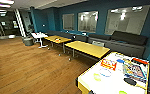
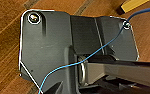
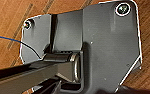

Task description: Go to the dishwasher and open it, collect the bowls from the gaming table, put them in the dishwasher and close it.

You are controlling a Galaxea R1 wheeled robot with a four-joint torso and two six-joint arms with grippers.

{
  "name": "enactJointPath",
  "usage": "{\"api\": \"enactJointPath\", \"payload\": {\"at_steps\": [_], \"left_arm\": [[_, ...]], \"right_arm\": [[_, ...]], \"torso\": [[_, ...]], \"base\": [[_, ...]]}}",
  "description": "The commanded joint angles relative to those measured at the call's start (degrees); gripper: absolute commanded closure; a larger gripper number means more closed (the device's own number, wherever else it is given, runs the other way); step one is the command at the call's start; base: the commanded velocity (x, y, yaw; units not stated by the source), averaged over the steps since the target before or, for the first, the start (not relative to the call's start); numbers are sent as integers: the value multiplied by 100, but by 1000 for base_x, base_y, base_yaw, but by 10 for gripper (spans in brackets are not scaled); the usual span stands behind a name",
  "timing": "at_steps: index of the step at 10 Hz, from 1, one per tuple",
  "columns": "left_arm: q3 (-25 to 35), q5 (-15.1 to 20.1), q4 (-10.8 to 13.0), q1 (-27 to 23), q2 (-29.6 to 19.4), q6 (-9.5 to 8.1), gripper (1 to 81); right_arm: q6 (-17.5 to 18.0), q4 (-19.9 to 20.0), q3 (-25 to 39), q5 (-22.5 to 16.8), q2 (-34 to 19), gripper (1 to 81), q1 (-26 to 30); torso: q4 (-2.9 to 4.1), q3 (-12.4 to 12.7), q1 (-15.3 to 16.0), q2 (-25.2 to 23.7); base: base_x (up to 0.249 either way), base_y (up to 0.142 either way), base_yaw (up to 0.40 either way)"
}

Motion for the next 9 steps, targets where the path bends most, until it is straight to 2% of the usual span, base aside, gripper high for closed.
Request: {"api": "enactJointPath", "payload": {"at_steps": [1, 9], "left_arm": [[31, 293, -9, -228, 14, 10, 10], [31, 302, -18, -228, 23, 10, 10]], "right_arm": [[13, 14, 21, -330, 18, 10, 256], [13, 5, 21, -330, 45, 10, 256]], "torso": [[0, 0, 0, 0], [0, 0, 0, 0]], "base": [[124, 68, 0], [124, 66, 0]]}}
